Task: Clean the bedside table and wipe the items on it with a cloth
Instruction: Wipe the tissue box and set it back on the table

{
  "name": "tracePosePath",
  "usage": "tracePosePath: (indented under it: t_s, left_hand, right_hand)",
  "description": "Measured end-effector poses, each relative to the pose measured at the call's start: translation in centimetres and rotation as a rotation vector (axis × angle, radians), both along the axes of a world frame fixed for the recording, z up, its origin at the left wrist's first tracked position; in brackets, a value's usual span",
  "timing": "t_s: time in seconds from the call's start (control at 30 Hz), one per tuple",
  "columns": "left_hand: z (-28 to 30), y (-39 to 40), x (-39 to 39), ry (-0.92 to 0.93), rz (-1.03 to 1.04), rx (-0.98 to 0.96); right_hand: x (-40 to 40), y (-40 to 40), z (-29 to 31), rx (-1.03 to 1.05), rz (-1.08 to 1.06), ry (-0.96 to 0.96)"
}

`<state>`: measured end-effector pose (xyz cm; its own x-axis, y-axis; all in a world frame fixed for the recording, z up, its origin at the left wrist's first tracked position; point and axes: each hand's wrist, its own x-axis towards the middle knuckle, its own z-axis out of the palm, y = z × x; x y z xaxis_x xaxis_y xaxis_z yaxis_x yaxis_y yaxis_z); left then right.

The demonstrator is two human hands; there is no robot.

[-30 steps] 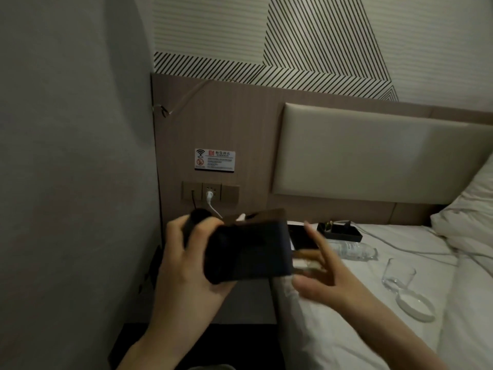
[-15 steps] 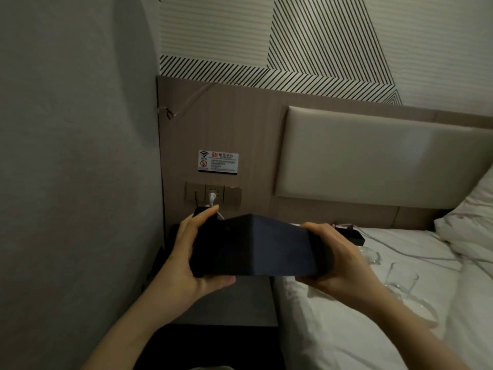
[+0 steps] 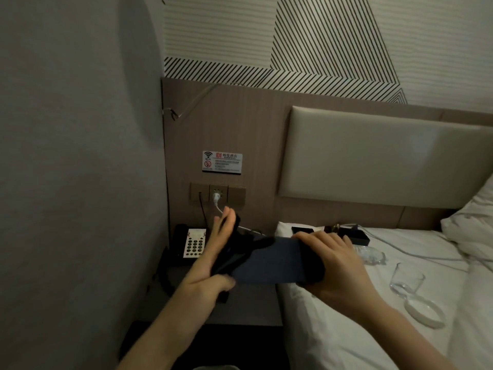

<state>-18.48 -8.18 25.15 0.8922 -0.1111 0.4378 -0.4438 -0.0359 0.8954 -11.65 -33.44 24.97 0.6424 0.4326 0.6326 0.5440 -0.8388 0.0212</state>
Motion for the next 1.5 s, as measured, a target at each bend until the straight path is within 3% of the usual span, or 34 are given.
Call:
tracePosePath:
  t_s: [0.13,0.3,0.4,0.5,0.6,0.7,0.77,0.83,1.0,1.1,1.4,1.5]
  left_hand:
    - [0.1,-1.7,0.5,-0.056,0.128,-0.032]
    - [-1.3,-2.3,1.3,0.032,0.327,-0.328]
    - [-1.7,-3.1,1.5,0.030,0.481,-0.350]
    - [-1.9,-3.0,1.3,-0.062,0.590,-0.216]
    - [-1.8,-2.7,0.8,-0.295,0.682,0.061]
    - [-1.3,-3.4,0.5,-0.390,0.739,0.536]
    - [-0.9,-4.3,0.5,-0.367,0.647,0.897]
    - [-1.0,-5.1,0.8,-0.344,0.516,1.075]
    - [-1.4,-2.7,1.8,-0.431,0.350,1.149]
    - [-0.8,-1.7,1.7,-0.388,0.490,1.252]
    - [-1.7,0.0,2.1,-0.529,0.717,1.062]
    - [-2.2,1.3,2.2,-0.521,0.752,0.996]
  right_hand:
    - [-0.6,0.8,-1.1,0.075,-0.053,0.005]
    - [-1.9,2.5,-0.8,0.105,-0.183,-0.130]
    - [-2.5,3.4,-0.1,0.040,-0.234,-0.206]
    - [-2.7,3.9,0.3,-0.021,-0.255,-0.236]
    - [-2.6,4.1,0.5,-0.003,-0.265,-0.237]
    - [-2.7,4.7,0.5,0.011,-0.228,-0.235]
    - [-3.0,5.3,0.3,0.012,-0.167,-0.230]
    - [-3.2,5.7,0.1,0.010,-0.113,-0.201]
    - [-3.5,5.4,-0.3,0.028,-0.121,-0.121]
    - [-3.7,5.7,-0.3,0.007,-0.108,-0.124]
    - [-3.2,5.4,1.9,-0.105,0.007,-0.204]
    - [-2.6,3.7,3.4,-0.048,0.039,-0.144]
